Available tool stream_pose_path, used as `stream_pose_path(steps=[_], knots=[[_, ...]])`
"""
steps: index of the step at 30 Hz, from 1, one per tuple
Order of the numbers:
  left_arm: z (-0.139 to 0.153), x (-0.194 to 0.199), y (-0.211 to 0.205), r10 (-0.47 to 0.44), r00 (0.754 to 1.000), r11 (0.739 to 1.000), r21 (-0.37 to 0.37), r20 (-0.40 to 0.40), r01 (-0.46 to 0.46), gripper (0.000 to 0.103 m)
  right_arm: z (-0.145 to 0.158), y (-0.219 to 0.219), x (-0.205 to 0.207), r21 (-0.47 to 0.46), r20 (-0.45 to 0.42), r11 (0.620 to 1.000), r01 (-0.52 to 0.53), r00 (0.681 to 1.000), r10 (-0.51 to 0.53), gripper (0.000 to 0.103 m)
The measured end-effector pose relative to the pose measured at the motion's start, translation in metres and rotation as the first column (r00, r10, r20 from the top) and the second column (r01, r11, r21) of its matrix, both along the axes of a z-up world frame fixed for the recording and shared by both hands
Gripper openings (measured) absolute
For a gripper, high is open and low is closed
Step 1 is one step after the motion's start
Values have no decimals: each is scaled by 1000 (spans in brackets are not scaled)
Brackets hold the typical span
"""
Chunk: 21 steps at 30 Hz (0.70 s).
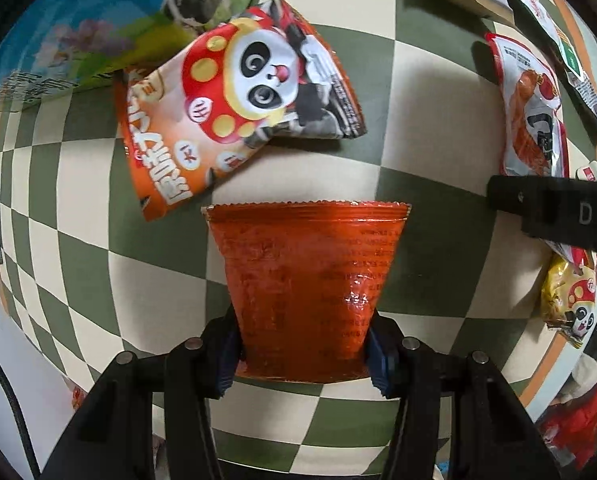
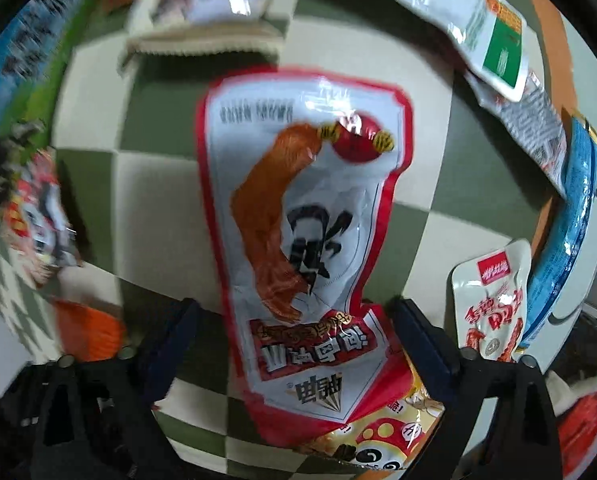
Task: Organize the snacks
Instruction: 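Carry both packets over the cardboard box and open both grippers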
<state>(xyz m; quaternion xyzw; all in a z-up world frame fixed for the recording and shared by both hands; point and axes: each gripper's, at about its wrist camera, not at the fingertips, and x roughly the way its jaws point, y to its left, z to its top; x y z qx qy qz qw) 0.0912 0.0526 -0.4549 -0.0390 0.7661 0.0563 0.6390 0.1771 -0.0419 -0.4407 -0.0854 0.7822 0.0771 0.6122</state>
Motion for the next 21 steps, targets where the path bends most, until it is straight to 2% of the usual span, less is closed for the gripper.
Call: stream_pose_path(steps=[2,5,6,7,18,21], knots=[[7,-4,4,-2,1000,1000,5,4,2,49,4,7,-3,0,32,1000,1,999,-1,77],[17,5,18,-4,1000,1000,5,6,4,48,10,13,-2,12,79,1000,9,997,-10,68],[17,6,24,-6,1000,1000,5,8,6,48,13,14,-2,23,88,1000,11,996,-13,61],[25,0,28,-9,1000,1000,6,10,9,48,15,16,-2,26,95,1000,17,995,-20,58],[57,17,49,-27,999,1000,-6,41,27,46,38,-13,-7,122,103,984,131,984,-144,54],[68,26,63,-37,997,999,-12,66,37,46,57,-22,-7,149,120,978,145,979,-163,53]])
